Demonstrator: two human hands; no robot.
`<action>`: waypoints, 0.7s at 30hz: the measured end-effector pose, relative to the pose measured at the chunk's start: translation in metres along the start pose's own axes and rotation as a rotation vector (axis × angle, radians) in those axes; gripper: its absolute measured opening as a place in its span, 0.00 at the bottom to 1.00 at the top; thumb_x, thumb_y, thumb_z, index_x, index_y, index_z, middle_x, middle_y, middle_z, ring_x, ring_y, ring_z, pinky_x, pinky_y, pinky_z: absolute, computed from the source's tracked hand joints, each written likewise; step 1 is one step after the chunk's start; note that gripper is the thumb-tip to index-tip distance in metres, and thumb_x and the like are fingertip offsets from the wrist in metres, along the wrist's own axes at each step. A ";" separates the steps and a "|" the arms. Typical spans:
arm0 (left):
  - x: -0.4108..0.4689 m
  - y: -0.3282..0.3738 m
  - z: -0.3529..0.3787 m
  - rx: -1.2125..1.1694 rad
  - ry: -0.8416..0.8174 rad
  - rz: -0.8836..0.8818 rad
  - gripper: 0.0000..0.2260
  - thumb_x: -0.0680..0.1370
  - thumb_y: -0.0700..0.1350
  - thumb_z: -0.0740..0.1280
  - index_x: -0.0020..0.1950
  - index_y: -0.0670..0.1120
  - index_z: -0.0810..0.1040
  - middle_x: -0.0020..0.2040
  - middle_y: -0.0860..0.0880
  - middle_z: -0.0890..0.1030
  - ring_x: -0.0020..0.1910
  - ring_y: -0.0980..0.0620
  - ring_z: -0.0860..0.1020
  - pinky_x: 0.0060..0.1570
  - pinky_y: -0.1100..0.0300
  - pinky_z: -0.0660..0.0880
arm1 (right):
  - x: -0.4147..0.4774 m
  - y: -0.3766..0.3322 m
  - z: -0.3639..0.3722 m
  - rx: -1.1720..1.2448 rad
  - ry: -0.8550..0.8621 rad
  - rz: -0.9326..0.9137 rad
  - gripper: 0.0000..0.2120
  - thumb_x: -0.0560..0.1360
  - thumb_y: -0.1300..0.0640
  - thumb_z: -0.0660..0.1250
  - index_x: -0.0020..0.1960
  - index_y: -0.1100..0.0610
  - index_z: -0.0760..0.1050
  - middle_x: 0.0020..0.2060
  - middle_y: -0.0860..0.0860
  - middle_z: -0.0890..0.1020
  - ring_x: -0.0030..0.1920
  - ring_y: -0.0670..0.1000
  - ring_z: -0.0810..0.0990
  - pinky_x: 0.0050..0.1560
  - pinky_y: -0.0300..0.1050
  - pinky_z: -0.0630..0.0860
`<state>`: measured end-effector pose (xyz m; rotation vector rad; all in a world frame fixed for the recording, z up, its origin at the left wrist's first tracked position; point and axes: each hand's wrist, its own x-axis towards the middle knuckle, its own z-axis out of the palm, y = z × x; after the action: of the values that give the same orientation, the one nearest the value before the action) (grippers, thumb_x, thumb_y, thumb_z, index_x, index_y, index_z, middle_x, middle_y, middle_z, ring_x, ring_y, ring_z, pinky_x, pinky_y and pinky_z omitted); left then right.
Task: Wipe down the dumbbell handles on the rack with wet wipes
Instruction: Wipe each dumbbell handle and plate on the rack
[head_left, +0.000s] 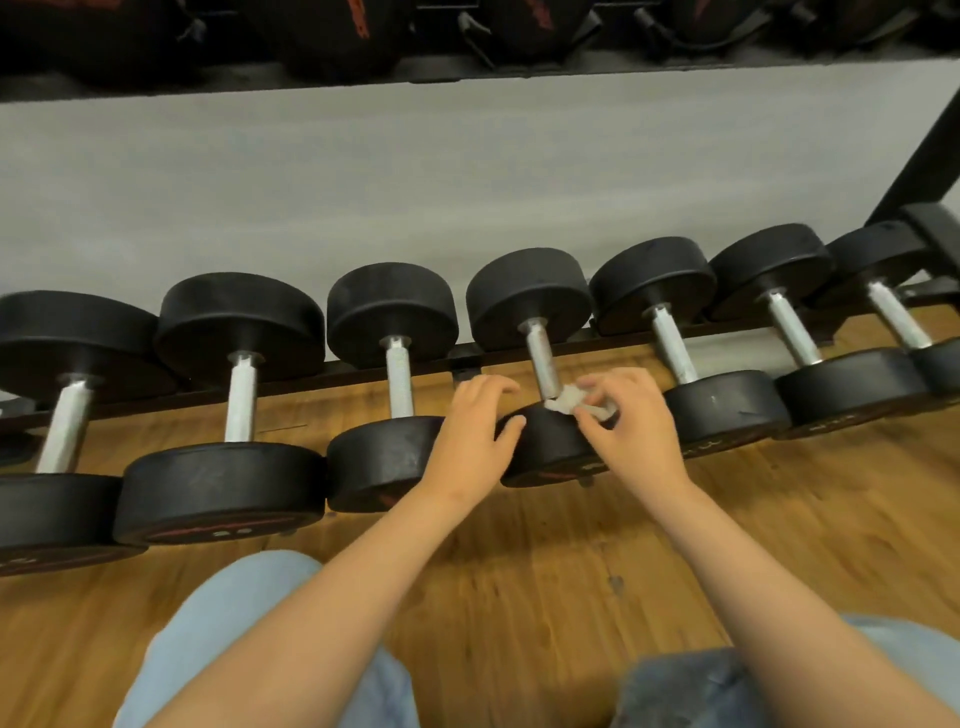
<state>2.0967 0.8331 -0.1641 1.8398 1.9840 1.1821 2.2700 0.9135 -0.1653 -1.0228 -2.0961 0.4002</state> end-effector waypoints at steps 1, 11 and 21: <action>0.002 0.000 0.005 -0.030 0.004 -0.035 0.13 0.81 0.44 0.64 0.67 0.48 0.72 0.65 0.53 0.72 0.64 0.63 0.66 0.63 0.71 0.60 | -0.001 0.007 0.000 -0.064 -0.016 -0.010 0.08 0.73 0.60 0.71 0.44 0.50 0.73 0.55 0.47 0.80 0.56 0.41 0.72 0.59 0.41 0.73; 0.029 -0.012 0.067 -0.222 0.062 -0.191 0.12 0.84 0.46 0.56 0.65 0.48 0.72 0.58 0.58 0.71 0.57 0.64 0.68 0.51 0.79 0.63 | -0.014 0.024 0.026 -0.340 -0.136 -0.214 0.23 0.81 0.54 0.54 0.73 0.60 0.67 0.72 0.56 0.70 0.74 0.53 0.64 0.76 0.49 0.57; 0.029 -0.023 0.095 -0.208 0.204 -0.181 0.13 0.84 0.52 0.49 0.51 0.53 0.73 0.47 0.56 0.74 0.49 0.59 0.71 0.49 0.69 0.67 | -0.012 0.036 0.036 -0.309 -0.105 -0.008 0.32 0.82 0.41 0.44 0.78 0.60 0.54 0.78 0.54 0.57 0.78 0.47 0.48 0.77 0.42 0.39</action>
<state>2.1322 0.9005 -0.2314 1.4596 1.9900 1.5047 2.2668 0.9285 -0.2149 -1.1903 -2.3043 0.1282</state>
